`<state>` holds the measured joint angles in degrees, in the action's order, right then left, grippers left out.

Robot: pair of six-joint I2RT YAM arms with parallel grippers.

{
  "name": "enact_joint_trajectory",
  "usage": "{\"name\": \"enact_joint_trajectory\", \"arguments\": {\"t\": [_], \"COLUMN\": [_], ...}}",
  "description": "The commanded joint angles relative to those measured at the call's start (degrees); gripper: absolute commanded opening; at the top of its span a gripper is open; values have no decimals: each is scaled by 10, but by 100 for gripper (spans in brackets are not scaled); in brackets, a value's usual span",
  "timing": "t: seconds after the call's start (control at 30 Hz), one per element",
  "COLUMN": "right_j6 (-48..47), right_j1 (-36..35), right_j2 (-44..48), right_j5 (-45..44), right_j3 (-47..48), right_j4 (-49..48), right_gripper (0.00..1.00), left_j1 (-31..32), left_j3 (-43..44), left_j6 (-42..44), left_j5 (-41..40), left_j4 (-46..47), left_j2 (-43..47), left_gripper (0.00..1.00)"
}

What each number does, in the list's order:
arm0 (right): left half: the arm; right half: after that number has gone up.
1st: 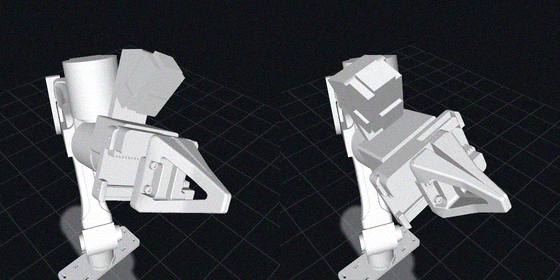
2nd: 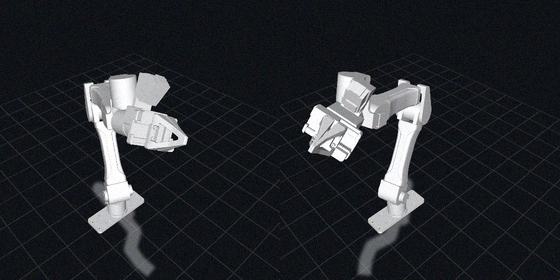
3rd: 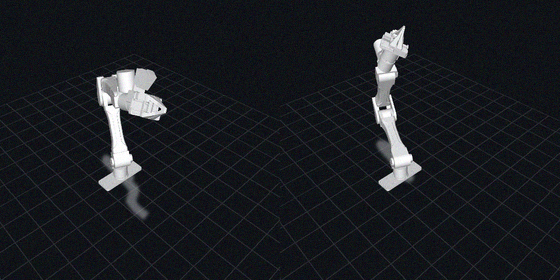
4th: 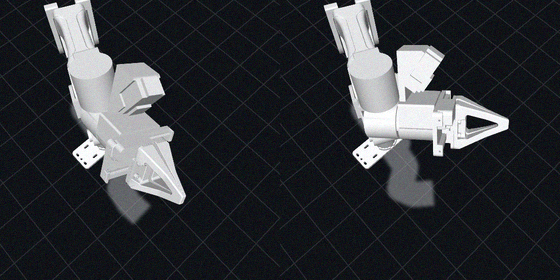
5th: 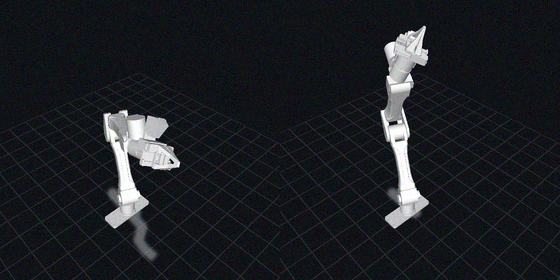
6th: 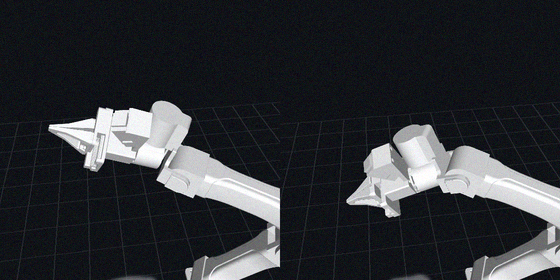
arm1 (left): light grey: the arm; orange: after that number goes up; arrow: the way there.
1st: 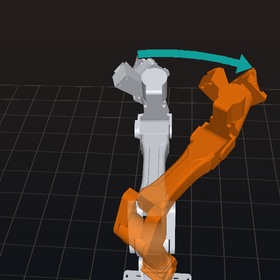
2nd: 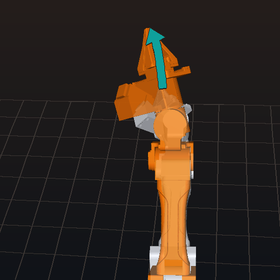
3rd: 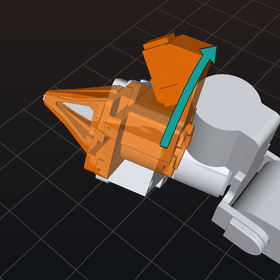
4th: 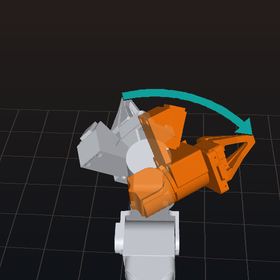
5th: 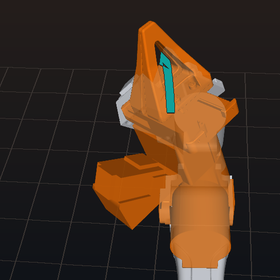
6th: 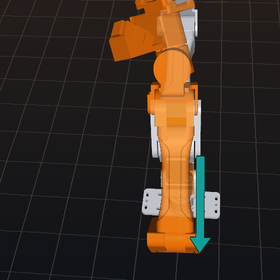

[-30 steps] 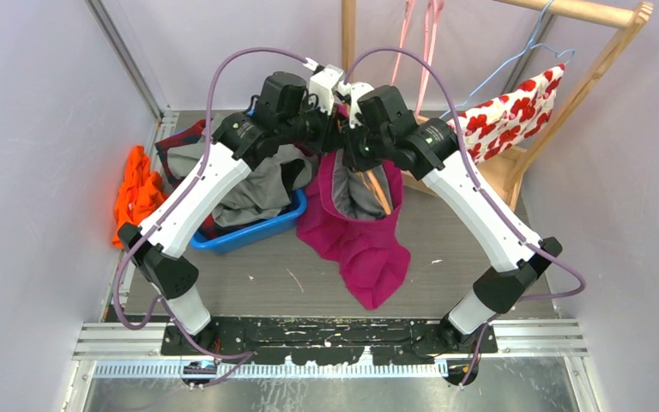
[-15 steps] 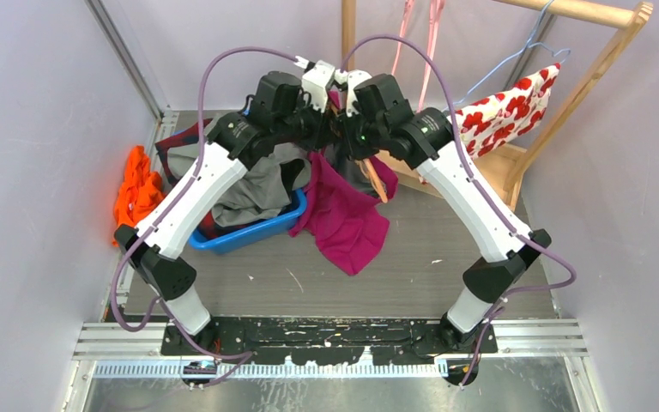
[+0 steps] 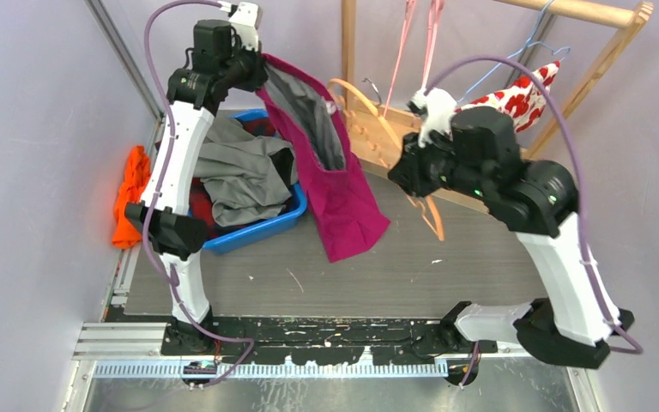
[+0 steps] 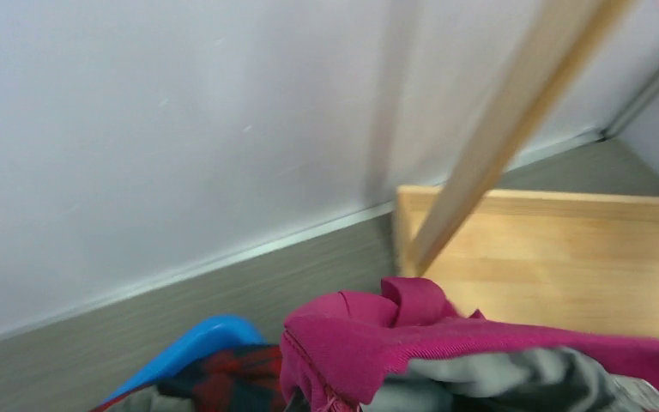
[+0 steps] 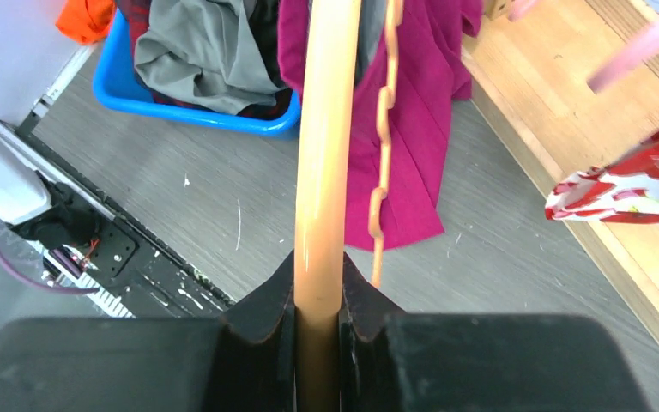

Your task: Remove the skirt from the hanger

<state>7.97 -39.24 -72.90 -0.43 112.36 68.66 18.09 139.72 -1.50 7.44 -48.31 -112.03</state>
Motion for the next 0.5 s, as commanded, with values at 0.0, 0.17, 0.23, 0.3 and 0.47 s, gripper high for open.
{"name": "enact_joint_trajectory", "arguments": {"t": [0.0,0.17,0.23,0.3,0.47], "right_j6": [20,6,-7,-20,-42], "right_j1": [3,2,2,2,3], "right_j2": [52,125,126,111,88], "right_j5": [-28,-180,-223,-249,-285], "right_j3": [3,-95,-127,-145,-183], "right_j4": [14,-91,-132,-161,-253], "right_gripper": [1,1,1,1,1], "left_j1": [-12,-12,-12,-12,-13], "left_j3": [35,41,69,89,108], "left_j6": [6,15,28,35,55], "left_j5": [-23,-29,-45,-59,-85], "left_j4": [41,57,51,47,55], "left_j2": [-5,64,94,127,205], "left_gripper": [0,0,0,0,0]}}
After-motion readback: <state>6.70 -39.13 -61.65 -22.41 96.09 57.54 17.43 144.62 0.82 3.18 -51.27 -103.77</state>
